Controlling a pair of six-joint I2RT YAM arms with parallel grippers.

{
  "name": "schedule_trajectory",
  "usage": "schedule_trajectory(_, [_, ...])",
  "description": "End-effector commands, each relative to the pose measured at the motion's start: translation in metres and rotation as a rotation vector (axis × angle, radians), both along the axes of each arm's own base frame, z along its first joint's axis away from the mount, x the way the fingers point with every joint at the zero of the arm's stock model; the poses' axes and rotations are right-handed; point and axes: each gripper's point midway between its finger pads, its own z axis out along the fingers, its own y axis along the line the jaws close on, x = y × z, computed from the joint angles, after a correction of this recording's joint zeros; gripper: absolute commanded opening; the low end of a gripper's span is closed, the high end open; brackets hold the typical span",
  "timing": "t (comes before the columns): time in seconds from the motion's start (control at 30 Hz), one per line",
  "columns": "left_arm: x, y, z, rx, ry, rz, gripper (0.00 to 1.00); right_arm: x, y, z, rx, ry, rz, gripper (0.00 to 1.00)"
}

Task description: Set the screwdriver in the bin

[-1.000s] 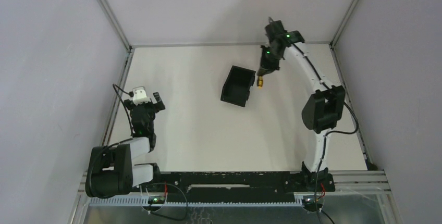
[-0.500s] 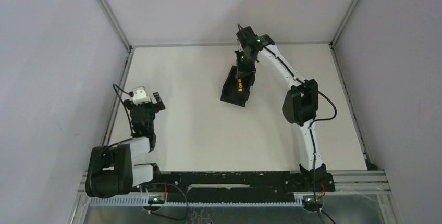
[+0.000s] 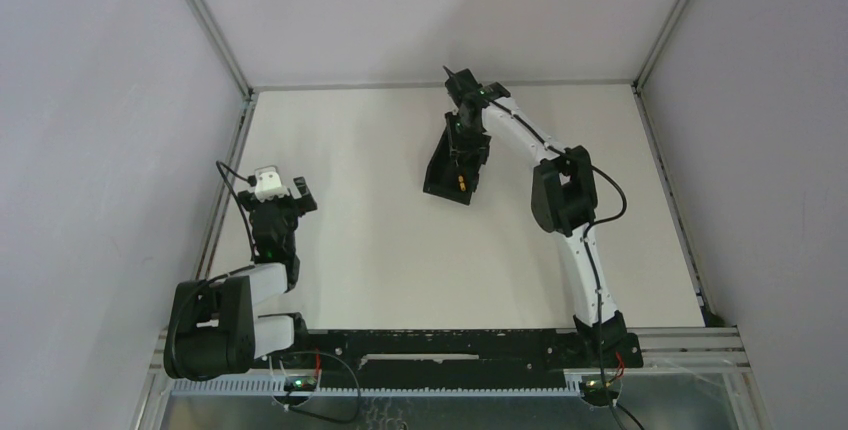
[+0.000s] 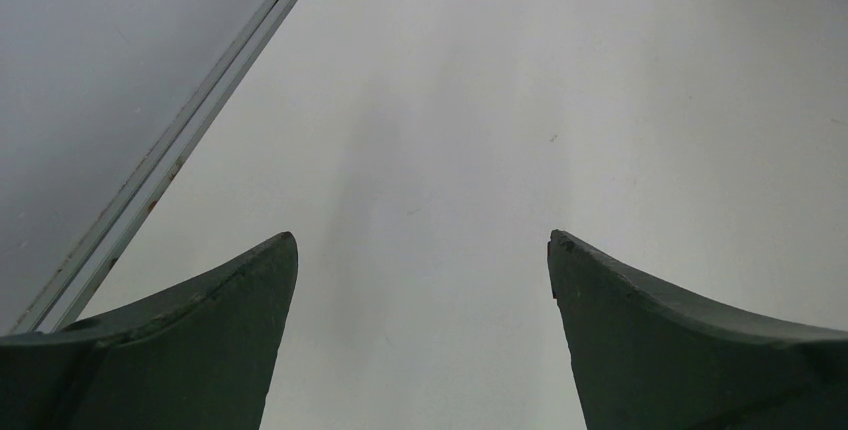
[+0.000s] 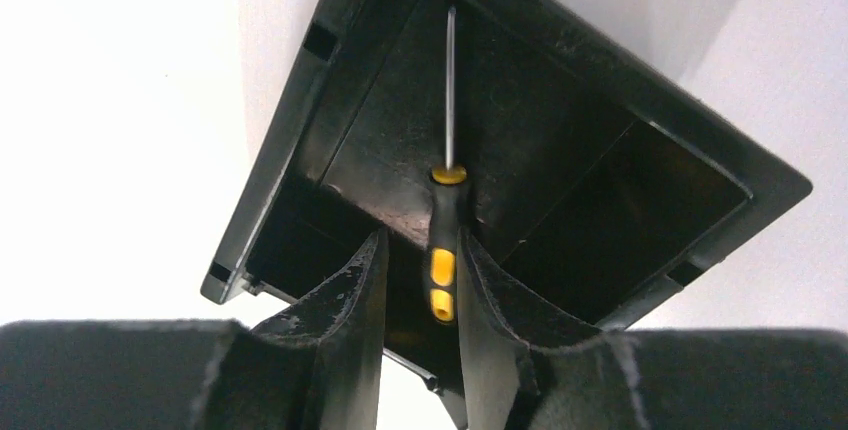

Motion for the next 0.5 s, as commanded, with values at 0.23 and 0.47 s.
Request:
schedule_trajectory(0.23, [0.012, 0.001, 0.027, 0.020, -0.074, -0.001, 1.00, 0.007, 0.001, 0.102, 0.074, -0.243, 0.015, 0.38])
schedule_trajectory(0.47, [0.012, 0.001, 0.027, 0.020, -0.074, 0.001, 1.00, -0.028, -0.026, 0.177, 0.135, -0.460, 0.032, 1.00])
